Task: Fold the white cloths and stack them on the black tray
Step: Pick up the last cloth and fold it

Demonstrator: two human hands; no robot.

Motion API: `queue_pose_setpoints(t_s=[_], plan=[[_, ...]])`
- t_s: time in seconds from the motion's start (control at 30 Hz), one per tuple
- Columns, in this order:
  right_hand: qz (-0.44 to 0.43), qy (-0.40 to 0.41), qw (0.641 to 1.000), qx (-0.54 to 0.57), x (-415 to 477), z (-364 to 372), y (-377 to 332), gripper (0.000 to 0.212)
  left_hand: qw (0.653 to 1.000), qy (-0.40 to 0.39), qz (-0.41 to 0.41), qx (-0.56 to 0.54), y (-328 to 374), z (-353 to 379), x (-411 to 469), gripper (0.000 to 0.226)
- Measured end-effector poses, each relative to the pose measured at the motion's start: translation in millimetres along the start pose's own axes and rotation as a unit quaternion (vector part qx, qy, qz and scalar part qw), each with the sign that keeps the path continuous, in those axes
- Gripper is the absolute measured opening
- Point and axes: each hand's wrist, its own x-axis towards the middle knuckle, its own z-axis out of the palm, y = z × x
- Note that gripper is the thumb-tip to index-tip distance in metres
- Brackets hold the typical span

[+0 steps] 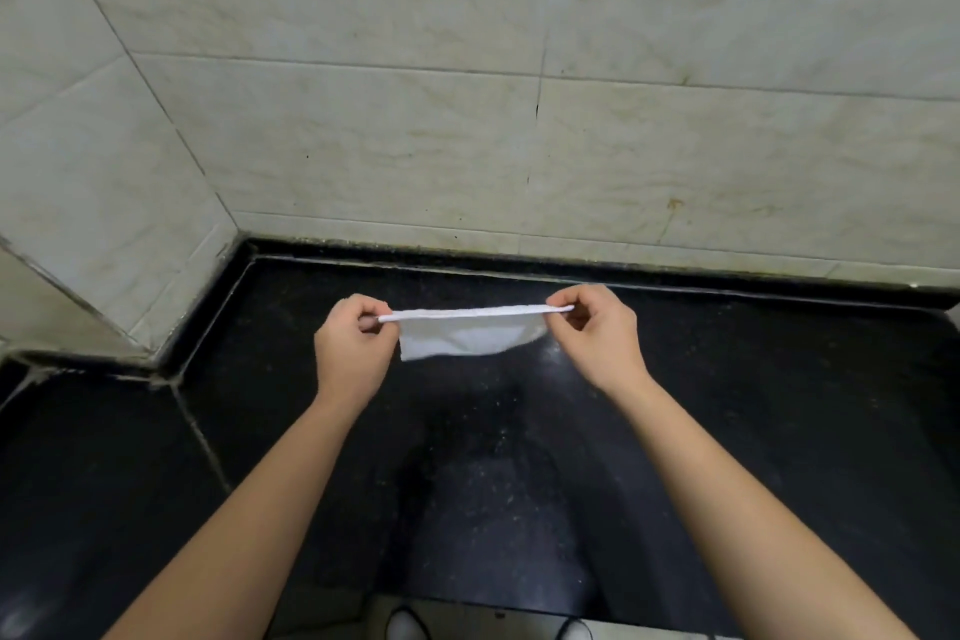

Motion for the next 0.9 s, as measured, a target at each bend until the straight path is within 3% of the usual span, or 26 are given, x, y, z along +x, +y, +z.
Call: queue_pose_setpoints(t_s=[0.1, 0.2, 0.33, 0.43, 0.53, 0.67, 0.77, 0.9], plan=[[-0.032, -0.032, 0.998, -0.046, -17, 6, 18, 0.016, 0.995, -0.003, 0.067, 0.076, -22, 2, -21, 0.020], [-0.028, -0.109, 0.988, -0.110, -53, 20, 60, 0.018, 0.968, -0.081, 0.121, 0.202, -69, 10, -62, 0.022], [0.029, -0.312, 0.921, -0.232, -110, 38, 109, 0.020, 0.917, -0.244, 0.156, 0.274, -126, 21, -117, 0.020], [0.041, -0.387, 0.877, -0.282, -142, 40, 127, 0.023, 0.880, -0.313, 0.174, 0.312, -144, 21, -150, 0.017], [0.032, -0.412, 0.860, -0.298, -162, 38, 138, 0.025, 0.851, -0.360, 0.184, 0.335, -151, 19, -174, 0.018], [-0.002, -0.423, 0.855, -0.301, -168, 36, 146, 0.029, 0.845, -0.382, 0.188, 0.325, -159, 18, -182, 0.018], [-0.059, -0.413, 0.862, -0.288, -164, 33, 148, 0.019, 0.834, -0.405, 0.197, 0.321, -167, 18, -181, 0.013], [-0.115, -0.415, 0.853, -0.295, -155, 32, 146, 0.007, 0.823, -0.458, 0.134, 0.308, -168, 14, -173, 0.014]])
